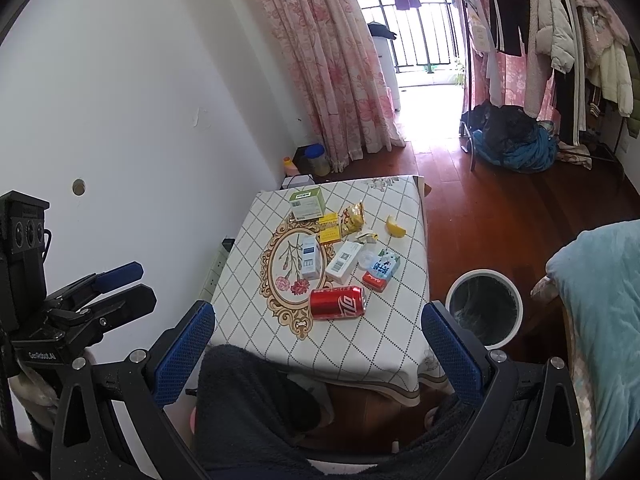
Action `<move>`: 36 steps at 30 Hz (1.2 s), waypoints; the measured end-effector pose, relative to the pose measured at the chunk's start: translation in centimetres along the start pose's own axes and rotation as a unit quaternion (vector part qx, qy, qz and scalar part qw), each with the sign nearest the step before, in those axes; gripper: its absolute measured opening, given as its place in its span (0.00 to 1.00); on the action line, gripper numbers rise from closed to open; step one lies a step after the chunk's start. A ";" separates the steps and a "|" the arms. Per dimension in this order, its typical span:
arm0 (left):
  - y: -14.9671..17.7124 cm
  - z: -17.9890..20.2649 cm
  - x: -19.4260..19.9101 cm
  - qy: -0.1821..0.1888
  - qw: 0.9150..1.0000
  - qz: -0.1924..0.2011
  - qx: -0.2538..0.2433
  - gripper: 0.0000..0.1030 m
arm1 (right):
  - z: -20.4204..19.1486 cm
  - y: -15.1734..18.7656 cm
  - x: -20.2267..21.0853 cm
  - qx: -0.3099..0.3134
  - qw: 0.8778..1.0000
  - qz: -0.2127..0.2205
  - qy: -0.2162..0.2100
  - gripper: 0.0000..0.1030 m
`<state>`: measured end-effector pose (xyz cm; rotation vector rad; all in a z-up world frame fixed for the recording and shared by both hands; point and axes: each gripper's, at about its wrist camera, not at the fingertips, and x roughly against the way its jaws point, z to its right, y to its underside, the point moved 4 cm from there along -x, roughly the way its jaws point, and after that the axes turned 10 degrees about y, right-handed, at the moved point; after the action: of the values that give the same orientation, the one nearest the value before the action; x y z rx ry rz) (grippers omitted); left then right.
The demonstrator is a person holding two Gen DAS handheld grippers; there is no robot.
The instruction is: Collect trash
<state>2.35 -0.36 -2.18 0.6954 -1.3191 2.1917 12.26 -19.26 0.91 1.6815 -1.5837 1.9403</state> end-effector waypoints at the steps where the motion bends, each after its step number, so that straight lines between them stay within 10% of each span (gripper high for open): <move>1: 0.0 0.0 0.1 0.001 1.000 0.000 0.000 1.00 | 0.0 0.0 0.0 0.000 1.000 0.000 0.000 1.00; 36: 0.0 -0.2 0.3 0.000 1.000 0.001 0.000 1.00 | 0.5 -1.0 0.0 0.000 1.000 0.002 -0.001 1.00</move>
<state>2.12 -0.14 -2.02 0.6930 -1.3207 2.1932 13.26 -19.21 1.46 1.6816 -1.5878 1.9412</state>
